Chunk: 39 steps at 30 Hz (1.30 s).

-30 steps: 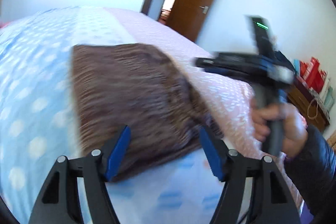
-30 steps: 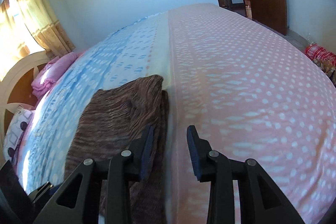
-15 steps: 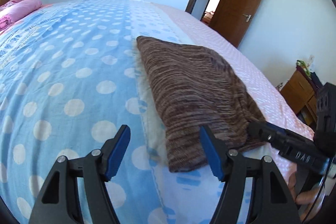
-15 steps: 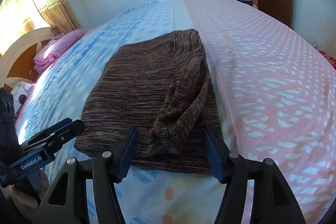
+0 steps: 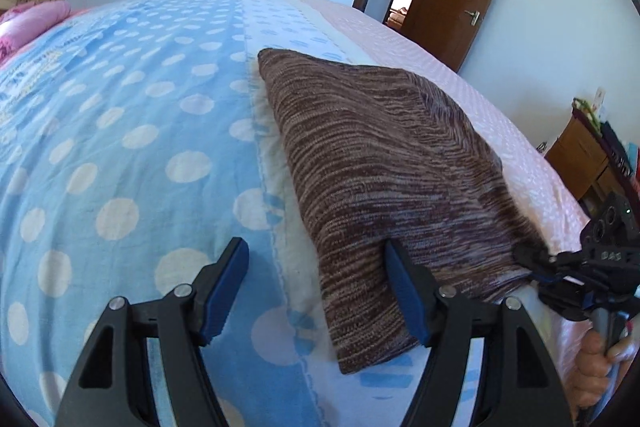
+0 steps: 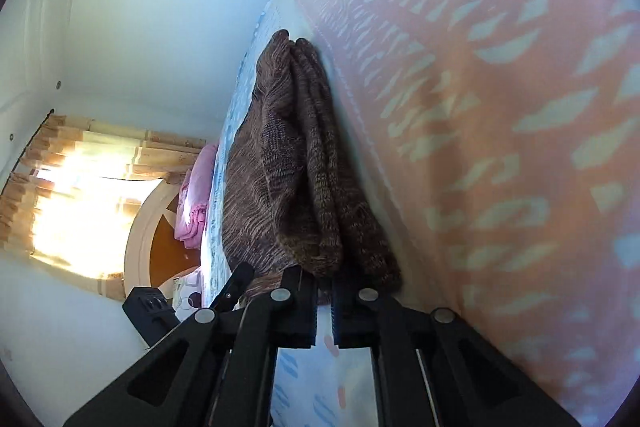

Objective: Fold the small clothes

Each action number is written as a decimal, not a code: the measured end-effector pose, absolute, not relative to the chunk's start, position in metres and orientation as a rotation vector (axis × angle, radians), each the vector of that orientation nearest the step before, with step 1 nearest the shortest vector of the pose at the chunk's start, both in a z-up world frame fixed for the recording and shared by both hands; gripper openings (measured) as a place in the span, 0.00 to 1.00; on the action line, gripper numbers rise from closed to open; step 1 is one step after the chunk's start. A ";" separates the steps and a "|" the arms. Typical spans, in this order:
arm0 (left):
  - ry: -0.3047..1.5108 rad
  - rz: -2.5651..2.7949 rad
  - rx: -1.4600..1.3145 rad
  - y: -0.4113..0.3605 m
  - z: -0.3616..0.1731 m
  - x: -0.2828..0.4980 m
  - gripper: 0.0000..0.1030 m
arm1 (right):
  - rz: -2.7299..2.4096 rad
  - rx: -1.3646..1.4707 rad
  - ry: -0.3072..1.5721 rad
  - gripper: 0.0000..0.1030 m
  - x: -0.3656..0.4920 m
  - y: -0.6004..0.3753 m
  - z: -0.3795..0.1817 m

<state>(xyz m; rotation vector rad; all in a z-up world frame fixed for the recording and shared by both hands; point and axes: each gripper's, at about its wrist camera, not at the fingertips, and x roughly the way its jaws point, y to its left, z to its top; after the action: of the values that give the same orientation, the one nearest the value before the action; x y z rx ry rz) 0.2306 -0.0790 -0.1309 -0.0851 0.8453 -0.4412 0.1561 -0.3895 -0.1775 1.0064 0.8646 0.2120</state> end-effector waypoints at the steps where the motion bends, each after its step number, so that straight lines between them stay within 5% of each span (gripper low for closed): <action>1: 0.843 -0.440 -0.080 -0.079 -0.131 0.230 0.71 | 0.168 0.893 0.871 0.03 0.153 -0.384 -0.165; 8: 0.807 -0.419 -0.101 -0.069 -0.114 0.223 0.70 | -0.005 0.317 0.736 0.04 0.146 -0.334 -0.089; 11: 0.763 -0.395 -0.083 -0.073 -0.098 0.232 0.70 | -0.165 0.023 0.670 0.12 0.164 -0.308 -0.067; 15: 0.726 -0.356 -0.029 -0.085 -0.083 0.251 0.70 | -0.172 0.000 0.643 0.16 0.173 -0.309 -0.056; 17: 0.716 -0.345 -0.007 -0.091 -0.081 0.260 0.70 | -0.168 -0.005 0.628 0.40 0.178 -0.310 -0.053; 20: 0.722 -0.343 0.016 -0.102 -0.083 0.271 0.70 | -0.215 0.002 0.564 0.53 0.174 -0.310 -0.042; 24: 0.743 -0.346 0.030 -0.111 -0.092 0.279 0.70 | -0.153 0.020 0.541 0.50 0.173 -0.309 -0.034; 26: 0.752 -0.334 0.049 -0.117 -0.098 0.282 0.70 | -0.111 0.010 0.579 0.12 0.186 -0.305 -0.039; 39: 0.795 -0.295 0.091 -0.131 -0.122 0.290 0.78 | 0.010 0.119 0.809 0.07 0.267 -0.316 -0.134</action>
<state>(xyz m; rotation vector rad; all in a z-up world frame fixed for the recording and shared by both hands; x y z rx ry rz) 0.2897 -0.1309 -0.1224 0.0910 0.7955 -0.2947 0.2668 -0.3160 -0.1345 0.1189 0.8095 0.0098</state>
